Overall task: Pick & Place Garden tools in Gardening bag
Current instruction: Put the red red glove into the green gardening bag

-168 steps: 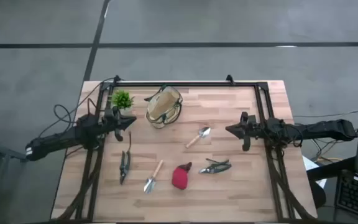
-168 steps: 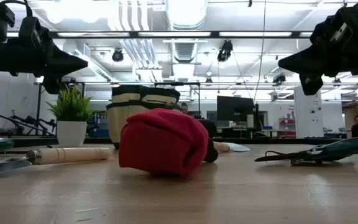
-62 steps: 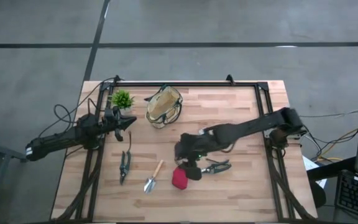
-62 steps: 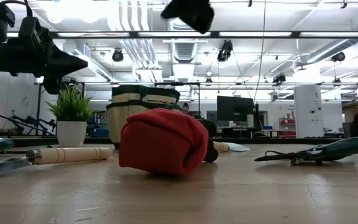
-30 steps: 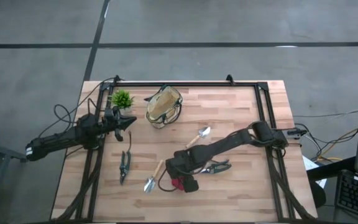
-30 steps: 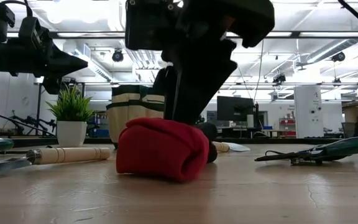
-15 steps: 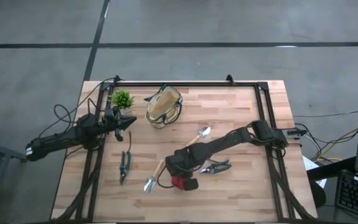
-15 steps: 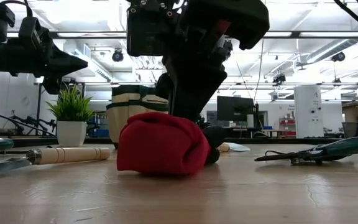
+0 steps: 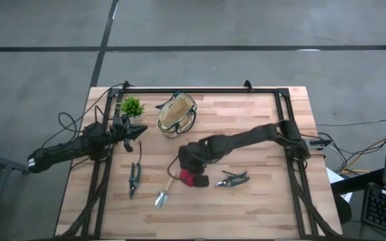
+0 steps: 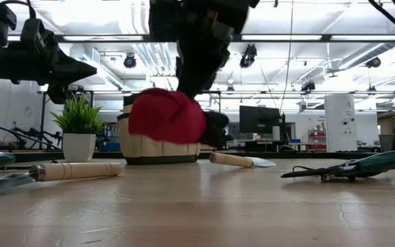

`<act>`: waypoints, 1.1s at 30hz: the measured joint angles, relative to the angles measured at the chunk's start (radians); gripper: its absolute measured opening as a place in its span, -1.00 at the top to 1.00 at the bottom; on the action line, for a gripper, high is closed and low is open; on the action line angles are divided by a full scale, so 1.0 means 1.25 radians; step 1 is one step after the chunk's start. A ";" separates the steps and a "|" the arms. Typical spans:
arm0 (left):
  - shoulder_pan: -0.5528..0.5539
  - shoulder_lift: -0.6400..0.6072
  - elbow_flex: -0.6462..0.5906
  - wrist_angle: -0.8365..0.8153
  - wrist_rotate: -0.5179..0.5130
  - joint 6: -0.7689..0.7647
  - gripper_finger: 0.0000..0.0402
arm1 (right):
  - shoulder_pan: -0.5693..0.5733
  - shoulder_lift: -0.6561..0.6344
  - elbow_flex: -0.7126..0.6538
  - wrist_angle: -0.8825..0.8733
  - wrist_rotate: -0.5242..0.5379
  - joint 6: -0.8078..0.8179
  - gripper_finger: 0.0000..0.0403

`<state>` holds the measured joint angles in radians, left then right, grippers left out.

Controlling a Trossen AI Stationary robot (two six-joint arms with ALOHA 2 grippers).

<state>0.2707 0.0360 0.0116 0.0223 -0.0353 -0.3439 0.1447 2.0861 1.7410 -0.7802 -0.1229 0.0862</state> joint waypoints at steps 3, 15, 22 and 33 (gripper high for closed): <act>0.000 0.000 0.000 0.000 0.000 0.000 0.97 | -0.014 -0.026 0.001 0.006 0.025 0.000 0.94; 0.000 0.000 0.000 0.000 0.000 0.000 0.97 | -0.076 -0.122 0.002 0.105 0.094 0.011 0.94; 0.000 0.000 0.000 0.000 0.000 0.000 0.97 | -0.131 -0.157 0.003 0.230 0.221 0.009 0.94; 0.000 0.000 0.000 0.000 0.000 0.000 0.97 | -0.247 -0.150 0.003 0.280 0.236 -0.052 0.94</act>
<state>0.2704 0.0364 0.0116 0.0223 -0.0349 -0.3442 -0.1635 1.8992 1.7451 -0.4302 0.1719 0.0207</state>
